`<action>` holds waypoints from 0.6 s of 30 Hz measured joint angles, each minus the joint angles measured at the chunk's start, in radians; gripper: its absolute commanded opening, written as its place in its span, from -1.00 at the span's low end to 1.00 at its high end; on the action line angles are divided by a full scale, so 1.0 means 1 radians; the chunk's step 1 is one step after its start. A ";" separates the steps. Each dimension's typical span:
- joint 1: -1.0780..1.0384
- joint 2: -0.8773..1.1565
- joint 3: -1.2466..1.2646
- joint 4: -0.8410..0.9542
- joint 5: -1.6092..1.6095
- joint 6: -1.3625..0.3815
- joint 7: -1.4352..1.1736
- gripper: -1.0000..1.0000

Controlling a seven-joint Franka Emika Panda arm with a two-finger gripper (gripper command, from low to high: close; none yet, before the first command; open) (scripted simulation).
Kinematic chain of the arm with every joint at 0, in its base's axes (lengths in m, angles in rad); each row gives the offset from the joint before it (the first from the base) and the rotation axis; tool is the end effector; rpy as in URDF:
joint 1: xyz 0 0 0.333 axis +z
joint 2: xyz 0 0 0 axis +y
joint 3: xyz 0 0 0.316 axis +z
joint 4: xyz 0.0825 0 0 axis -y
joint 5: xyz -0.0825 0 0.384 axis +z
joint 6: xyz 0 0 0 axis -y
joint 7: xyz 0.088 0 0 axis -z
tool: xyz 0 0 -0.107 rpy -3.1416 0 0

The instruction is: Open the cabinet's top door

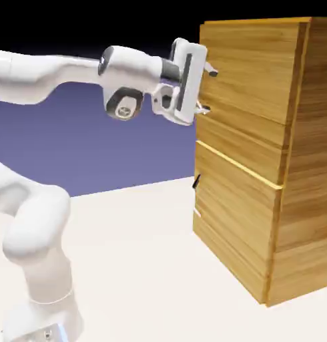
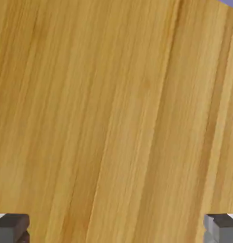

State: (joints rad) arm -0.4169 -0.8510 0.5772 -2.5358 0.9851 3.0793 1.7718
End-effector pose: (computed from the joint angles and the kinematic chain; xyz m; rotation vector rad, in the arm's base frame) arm 0.3538 0.0617 0.6440 -0.6752 1.7238 -0.6140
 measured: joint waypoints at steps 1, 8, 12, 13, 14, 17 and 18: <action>-0.018 -0.012 0.024 0.012 0.042 0.002 0.043 0.00; -0.145 -0.095 0.195 0.093 0.333 0.014 0.348 0.00; -0.217 -0.142 0.292 0.139 0.499 0.021 0.522 0.00; -0.235 -0.154 0.317 0.150 0.540 0.023 0.565 0.00; -0.253 -0.166 0.341 0.162 0.582 0.025 0.609 0.00; -0.308 -0.202 0.414 0.197 0.707 0.030 0.739 0.00; -0.326 -0.213 0.438 0.208 0.748 0.032 0.783 0.00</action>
State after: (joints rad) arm -0.7427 -1.0645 1.0157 -2.3275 1.7333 3.1114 2.5548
